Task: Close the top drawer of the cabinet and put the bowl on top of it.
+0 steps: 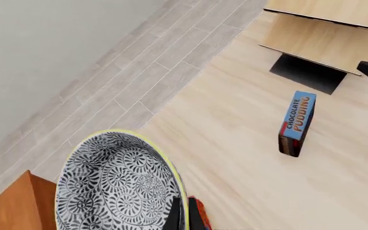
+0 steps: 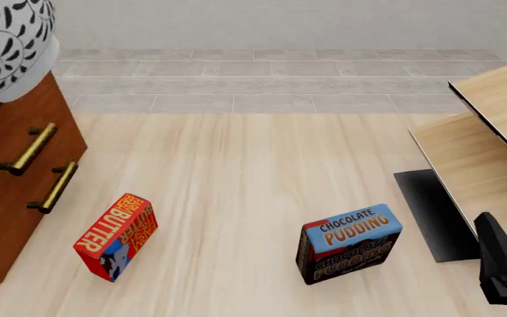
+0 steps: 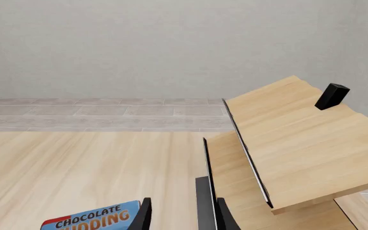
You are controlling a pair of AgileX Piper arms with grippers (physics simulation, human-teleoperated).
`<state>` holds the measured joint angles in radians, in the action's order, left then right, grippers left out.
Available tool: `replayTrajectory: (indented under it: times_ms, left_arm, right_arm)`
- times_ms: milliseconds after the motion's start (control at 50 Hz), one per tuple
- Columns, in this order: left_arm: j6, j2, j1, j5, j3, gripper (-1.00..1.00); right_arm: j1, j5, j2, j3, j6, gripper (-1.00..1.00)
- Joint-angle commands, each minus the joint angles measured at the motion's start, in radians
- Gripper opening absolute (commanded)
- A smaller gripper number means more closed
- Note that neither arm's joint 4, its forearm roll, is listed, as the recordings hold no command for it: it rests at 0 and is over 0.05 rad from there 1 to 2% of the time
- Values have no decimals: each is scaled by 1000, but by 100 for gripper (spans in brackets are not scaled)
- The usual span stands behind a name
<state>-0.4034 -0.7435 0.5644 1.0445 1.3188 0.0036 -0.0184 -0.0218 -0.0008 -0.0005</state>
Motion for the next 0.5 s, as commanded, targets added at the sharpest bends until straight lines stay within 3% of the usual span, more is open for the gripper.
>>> replayTrajectory:
  times_ms: [20, 340, 500]
  left_arm:
    - [-32, 1, -47, 32, 49, -100]
    - [-37, -45, -128, 105, 203, -100]
    - [-32, -56, -179, 112, 222, -100]
  right_arm:
    - [-1, 4, 5, 0, 1, 100]
    - [-1, 4, 5, 0, 0, 100]
    - [-1, 4, 4, 0, 0, 100]
